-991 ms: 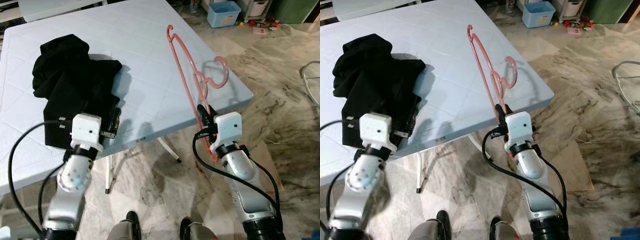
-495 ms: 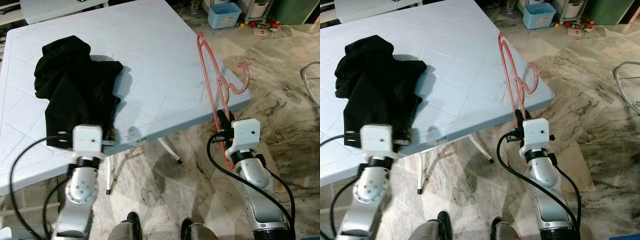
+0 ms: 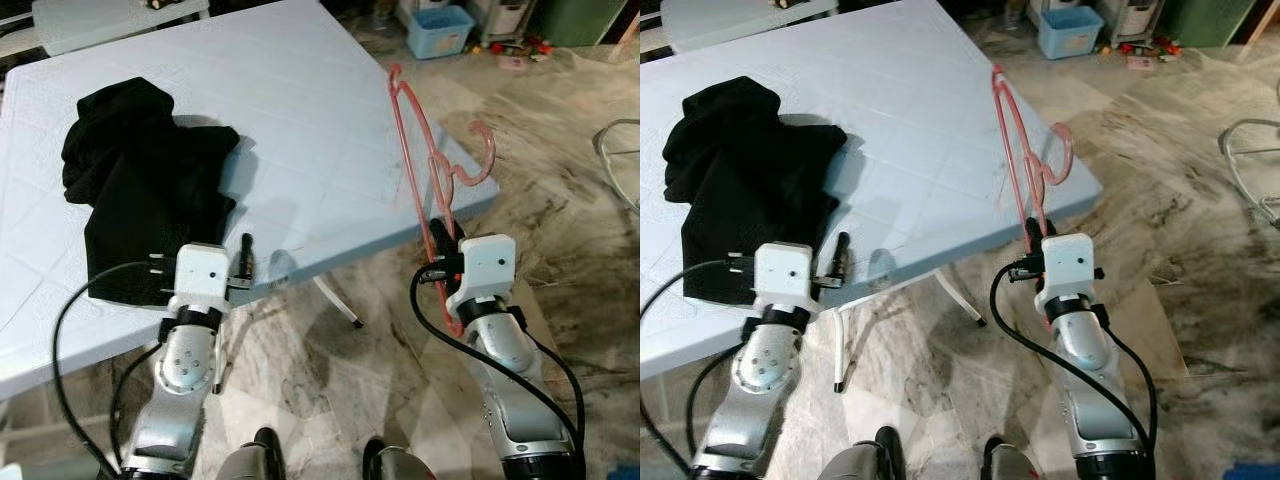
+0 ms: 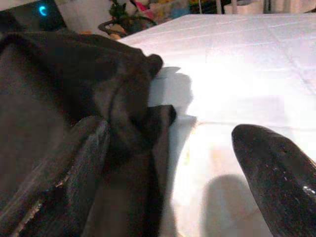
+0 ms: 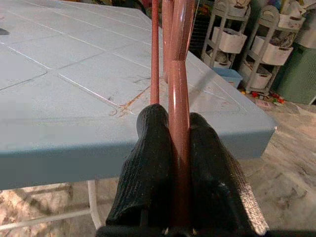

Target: Hang hanger

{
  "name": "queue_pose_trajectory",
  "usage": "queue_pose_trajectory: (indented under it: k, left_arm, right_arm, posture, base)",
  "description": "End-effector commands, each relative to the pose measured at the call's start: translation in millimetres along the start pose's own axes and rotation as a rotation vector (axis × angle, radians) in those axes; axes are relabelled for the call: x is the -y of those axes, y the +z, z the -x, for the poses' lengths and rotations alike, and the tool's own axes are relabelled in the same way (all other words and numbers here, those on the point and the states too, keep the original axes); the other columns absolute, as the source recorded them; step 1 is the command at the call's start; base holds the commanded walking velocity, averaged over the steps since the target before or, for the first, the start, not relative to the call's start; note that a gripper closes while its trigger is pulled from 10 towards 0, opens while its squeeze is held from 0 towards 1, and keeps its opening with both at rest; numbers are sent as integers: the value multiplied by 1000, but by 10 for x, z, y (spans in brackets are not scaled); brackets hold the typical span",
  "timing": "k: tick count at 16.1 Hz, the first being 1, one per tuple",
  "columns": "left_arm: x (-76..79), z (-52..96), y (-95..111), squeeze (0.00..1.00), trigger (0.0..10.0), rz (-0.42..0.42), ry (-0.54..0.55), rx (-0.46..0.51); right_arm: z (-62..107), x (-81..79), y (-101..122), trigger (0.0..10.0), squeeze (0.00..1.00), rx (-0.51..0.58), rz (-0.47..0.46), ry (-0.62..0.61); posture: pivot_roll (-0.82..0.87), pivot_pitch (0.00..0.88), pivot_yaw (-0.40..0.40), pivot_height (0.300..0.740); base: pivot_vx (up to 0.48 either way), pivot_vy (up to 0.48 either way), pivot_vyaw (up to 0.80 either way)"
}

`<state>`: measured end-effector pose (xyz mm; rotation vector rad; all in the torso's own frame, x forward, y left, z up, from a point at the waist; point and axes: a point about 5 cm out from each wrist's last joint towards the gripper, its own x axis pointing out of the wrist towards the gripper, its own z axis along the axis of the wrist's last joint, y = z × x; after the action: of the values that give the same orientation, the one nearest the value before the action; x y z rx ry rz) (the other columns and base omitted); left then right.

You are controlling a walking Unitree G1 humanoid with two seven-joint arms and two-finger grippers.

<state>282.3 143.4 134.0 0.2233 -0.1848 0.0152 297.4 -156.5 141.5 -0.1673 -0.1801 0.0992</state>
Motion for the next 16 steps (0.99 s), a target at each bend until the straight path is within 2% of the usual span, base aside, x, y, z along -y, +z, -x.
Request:
queue_pose_trajectory:
  k: [1, 4, 10, 16]
  left_arm:
    - [28, -3, -36, 0, 10000, -1, -12, -20]
    - [38, -46, -4, 0, 10000, -3, 0, -6]
    - [22, -72, 30, 0, 10000, 27, 47, -6]
    - [23, -103, 59, 0, 10000, 37, 53, -1]
  right_arm:
    - [-5, -54, -54, 10000, 0, -27, -13, 26]
    - [-65, -58, -22, 10000, 0, -15, -10, 39]
    - [-72, -119, -25, 10000, 0, -7, 3, 70]
    - [-88, -86, -28, 10000, 0, -9, 5, 63]
  posture:
    - [-84, 148, 42, 740]
    - [-82, 141, 38, 740]
    - [-76, 147, 32, 740]
    - [-83, 152, 33, 740]
  base:
    - [0, 0, 0]
    - [0, 0, 0]
    - [-346, 0, 0]
    - [-389, 0, 0]
